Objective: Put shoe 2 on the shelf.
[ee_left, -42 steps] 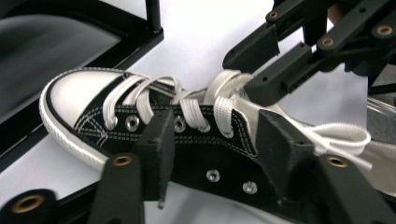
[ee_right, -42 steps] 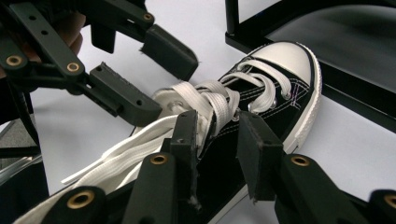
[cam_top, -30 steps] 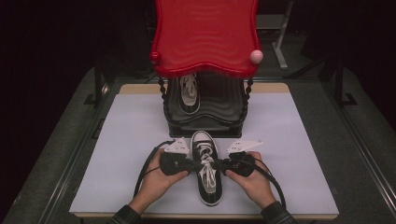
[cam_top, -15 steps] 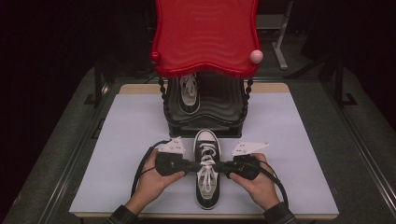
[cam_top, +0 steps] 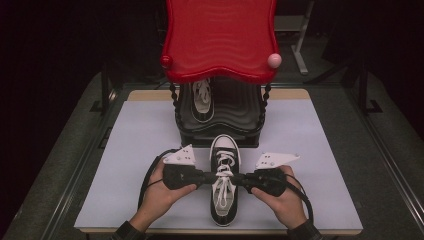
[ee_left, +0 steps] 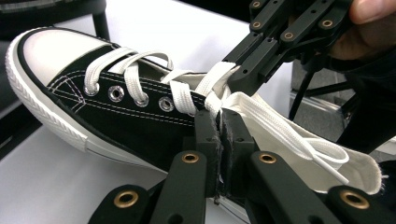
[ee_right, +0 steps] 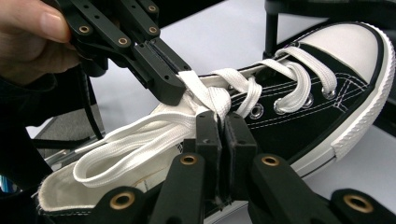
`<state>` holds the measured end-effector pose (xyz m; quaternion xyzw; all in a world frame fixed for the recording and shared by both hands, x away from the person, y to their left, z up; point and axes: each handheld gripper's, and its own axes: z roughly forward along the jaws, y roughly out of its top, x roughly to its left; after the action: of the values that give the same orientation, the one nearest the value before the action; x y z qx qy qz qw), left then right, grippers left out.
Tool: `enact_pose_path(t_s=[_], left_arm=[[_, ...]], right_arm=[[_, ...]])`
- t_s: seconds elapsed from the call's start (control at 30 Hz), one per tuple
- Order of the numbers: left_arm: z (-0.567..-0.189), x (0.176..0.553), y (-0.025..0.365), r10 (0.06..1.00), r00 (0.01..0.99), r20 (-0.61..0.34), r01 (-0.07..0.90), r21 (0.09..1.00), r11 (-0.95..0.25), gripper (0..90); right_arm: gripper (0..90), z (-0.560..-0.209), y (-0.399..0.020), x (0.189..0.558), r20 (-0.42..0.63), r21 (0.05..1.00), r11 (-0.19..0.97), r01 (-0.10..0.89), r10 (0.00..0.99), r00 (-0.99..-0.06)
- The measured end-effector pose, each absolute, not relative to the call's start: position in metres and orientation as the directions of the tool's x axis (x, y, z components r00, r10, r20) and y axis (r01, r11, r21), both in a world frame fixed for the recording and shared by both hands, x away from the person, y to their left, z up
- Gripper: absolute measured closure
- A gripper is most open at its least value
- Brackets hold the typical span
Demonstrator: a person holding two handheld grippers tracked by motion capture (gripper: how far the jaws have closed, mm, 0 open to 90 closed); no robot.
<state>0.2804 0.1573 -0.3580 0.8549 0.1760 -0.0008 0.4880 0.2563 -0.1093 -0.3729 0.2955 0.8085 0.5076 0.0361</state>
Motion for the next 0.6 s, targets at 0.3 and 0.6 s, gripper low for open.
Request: enact_pose_path(t_s=[0.3, 0.6], left_arm=[[-0.336, 0.282, 0.153, 0.281, 0.950, -0.136, 0.256, 0.856, -0.449, 86.7], [-0.308, 0.304, 0.146, 0.303, 0.950, -0.074, 0.206, 0.878, -0.432, 86.7]], right_arm=[[85.5, -0.351, -0.116, 0.253, 0.206, 0.873, 0.287, 0.395, 0.517, -0.831], [85.7, -0.326, -0.122, 0.270, 0.145, 0.901, 0.272, 0.337, 0.544, -0.826]])
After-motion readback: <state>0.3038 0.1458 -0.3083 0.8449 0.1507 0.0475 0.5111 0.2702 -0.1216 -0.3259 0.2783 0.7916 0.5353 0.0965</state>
